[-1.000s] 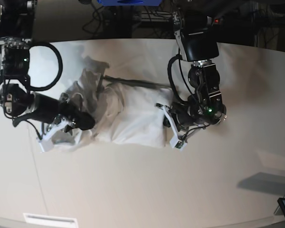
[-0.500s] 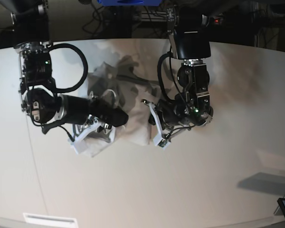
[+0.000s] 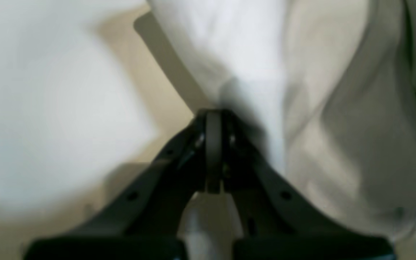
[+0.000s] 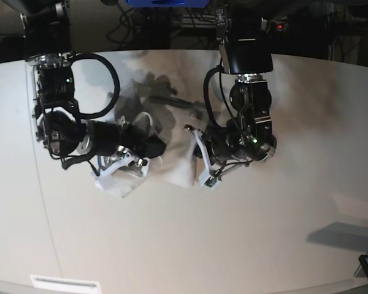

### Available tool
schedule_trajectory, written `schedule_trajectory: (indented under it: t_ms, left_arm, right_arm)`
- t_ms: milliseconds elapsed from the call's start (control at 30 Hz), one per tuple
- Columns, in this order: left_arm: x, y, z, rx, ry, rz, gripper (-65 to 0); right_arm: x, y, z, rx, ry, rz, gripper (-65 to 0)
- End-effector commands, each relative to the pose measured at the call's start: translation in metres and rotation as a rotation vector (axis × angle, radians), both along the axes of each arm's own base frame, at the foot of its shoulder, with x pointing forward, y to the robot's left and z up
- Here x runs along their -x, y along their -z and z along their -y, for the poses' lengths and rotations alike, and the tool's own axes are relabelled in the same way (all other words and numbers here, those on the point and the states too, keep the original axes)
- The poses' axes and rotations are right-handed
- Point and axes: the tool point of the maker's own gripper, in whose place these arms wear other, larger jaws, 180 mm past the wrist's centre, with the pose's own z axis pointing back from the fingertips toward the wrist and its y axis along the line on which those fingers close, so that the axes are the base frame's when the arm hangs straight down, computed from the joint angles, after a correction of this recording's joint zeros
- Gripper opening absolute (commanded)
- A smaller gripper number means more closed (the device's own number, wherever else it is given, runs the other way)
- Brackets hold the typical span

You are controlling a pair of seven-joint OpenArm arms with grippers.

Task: Fold the T-shirt properly
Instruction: 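Fold both shirt ends inward with both grippers toward the middle, then release the left gripper and press the folded bundle with the right gripper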

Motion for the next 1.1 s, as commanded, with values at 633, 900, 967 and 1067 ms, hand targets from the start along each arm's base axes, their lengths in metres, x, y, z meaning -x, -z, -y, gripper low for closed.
schedule_trajectory:
  t_ms: [633,900,967,1067]
  left_arm:
    - [-0.002,-0.054,-0.176,-0.326,-0.264,0.070,-65.0]
    - [-0.002,-0.055,-0.176,-0.327,-0.264,0.070,-65.0]
    - [-0.001,-0.055,-0.181,-0.339,-0.266,0.070,-65.0]
    - [-0.001,-0.057,-0.188,-0.355,-0.268,0.071,-65.0]
  right_arm:
    - [0.003,-0.016,-0.028,-0.063,0.006,-0.082,-38.2]
    - [0.017,-0.023,-0.069,-0.016,-0.117,-0.107,-38.3]
    - [0.017,-0.025,-0.073,-0.010,-0.135,-0.096,-38.3]
    - [0.017,-0.029,-0.078,0.009,-0.162,-0.071,-38.4]
